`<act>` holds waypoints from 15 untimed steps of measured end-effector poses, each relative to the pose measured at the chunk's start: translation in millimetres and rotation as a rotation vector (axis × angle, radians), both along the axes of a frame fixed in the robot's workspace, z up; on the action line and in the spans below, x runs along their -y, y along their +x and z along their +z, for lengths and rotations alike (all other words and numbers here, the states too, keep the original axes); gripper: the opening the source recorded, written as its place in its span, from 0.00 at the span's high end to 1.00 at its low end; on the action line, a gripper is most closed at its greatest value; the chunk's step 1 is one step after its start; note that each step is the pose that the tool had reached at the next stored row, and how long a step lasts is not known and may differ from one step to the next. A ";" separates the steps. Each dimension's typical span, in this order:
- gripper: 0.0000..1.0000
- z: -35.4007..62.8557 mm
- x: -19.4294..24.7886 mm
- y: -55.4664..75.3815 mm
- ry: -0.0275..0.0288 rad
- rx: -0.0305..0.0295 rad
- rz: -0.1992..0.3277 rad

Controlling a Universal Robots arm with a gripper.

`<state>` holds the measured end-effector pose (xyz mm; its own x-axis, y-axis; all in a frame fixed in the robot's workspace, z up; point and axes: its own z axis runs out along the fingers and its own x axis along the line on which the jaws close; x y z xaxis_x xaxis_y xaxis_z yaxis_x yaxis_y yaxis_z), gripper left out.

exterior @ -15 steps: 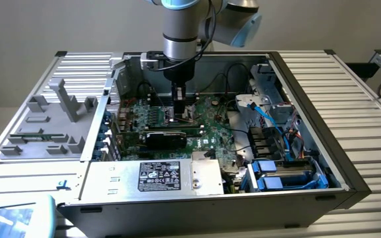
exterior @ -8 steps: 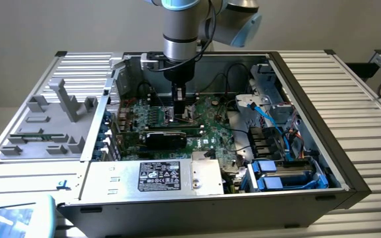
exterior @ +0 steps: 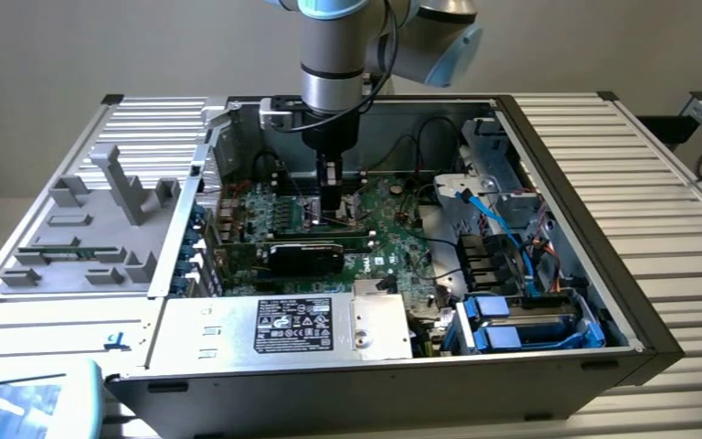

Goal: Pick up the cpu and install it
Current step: 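Place the cpu into insertion slot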

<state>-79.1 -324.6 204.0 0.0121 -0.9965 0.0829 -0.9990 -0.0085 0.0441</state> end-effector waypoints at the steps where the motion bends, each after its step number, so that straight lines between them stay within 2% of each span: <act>1: 0.45 0.0 0.0 0.0 -0.0004 0.0000 0.000; 15: 0.45 -0.6 -2.0 -0.1 -0.0052 -0.0001 -0.003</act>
